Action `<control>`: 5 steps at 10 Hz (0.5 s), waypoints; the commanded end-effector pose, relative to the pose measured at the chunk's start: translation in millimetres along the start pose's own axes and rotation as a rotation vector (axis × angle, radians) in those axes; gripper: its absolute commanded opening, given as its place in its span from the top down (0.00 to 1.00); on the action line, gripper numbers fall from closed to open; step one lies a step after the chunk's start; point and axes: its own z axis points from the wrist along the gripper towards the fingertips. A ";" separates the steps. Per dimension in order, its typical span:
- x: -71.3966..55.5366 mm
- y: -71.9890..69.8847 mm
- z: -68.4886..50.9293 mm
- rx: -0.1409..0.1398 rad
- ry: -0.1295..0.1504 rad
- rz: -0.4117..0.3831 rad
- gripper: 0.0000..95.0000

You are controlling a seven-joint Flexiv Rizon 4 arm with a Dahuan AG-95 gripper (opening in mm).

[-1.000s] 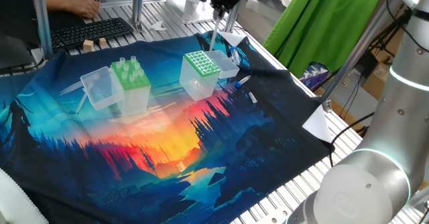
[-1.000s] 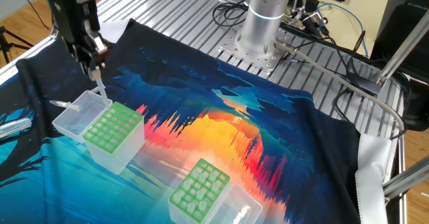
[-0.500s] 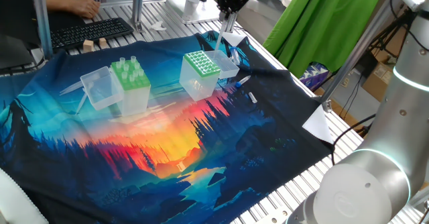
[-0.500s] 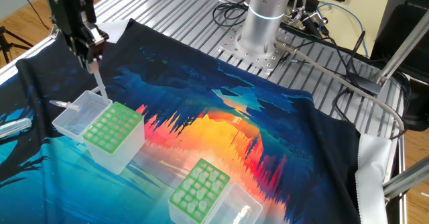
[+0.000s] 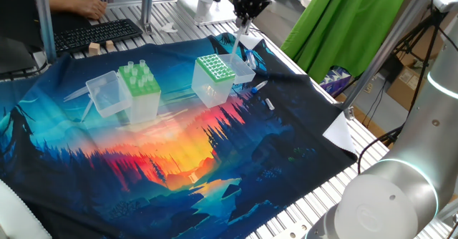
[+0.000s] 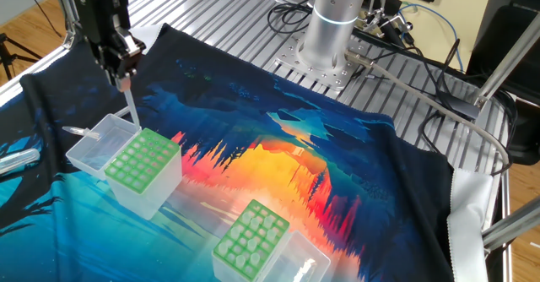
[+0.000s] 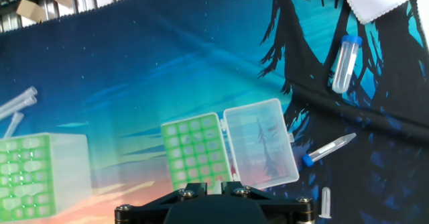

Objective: Transfer all large pipette tips from one holder to another

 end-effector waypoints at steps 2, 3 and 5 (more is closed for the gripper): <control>3.6 -0.6 3.3 -0.001 -0.007 0.002 1.00; 5.3 -0.3 4.6 -0.002 -0.009 0.006 1.00; 7.0 -1.2 6.8 -0.003 -0.010 0.004 1.00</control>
